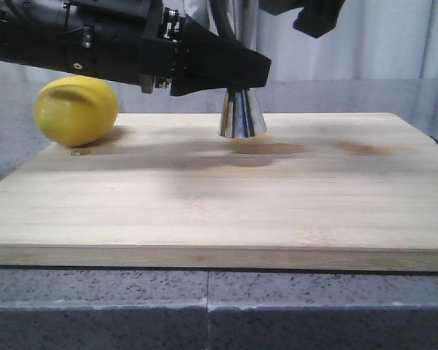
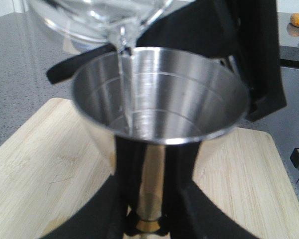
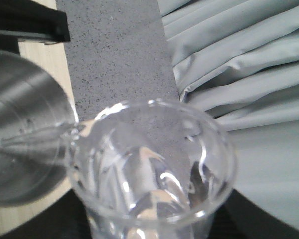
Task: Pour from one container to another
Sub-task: 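Tilt the beaker with the right gripper, pouring liquid into the jigger cup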
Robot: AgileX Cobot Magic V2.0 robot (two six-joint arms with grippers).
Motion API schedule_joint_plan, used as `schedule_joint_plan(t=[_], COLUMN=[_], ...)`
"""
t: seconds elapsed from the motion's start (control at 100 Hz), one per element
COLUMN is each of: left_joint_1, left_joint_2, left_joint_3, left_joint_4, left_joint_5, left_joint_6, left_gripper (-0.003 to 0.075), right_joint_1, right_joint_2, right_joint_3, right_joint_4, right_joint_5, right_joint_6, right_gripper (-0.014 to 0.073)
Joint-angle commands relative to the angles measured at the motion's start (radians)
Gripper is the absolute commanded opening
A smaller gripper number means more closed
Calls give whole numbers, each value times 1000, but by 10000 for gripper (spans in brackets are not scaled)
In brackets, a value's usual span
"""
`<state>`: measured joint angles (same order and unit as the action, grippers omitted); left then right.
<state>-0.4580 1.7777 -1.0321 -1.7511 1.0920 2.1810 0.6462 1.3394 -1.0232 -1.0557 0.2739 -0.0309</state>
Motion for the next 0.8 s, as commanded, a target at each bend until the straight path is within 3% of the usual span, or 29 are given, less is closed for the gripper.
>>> schedule_joint_plan(t=[0.0, 0.79], left_joint_1=[-8, -8], left_joint_2=[-40, -40], left_joint_3=[-31, -31], left_joint_4=[-65, -65], left_joint_5=[68, 68], left_joint_6=[-6, -6], left_gripper=[59, 59], right_joint_1=[1, 1], right_joint_2=[-30, -30], right_joint_3=[-38, -38], right_joint_4=[-50, -122], right_joint_5=[-26, -26], right_joint_6=[-2, -2], right_gripper=[310, 310])
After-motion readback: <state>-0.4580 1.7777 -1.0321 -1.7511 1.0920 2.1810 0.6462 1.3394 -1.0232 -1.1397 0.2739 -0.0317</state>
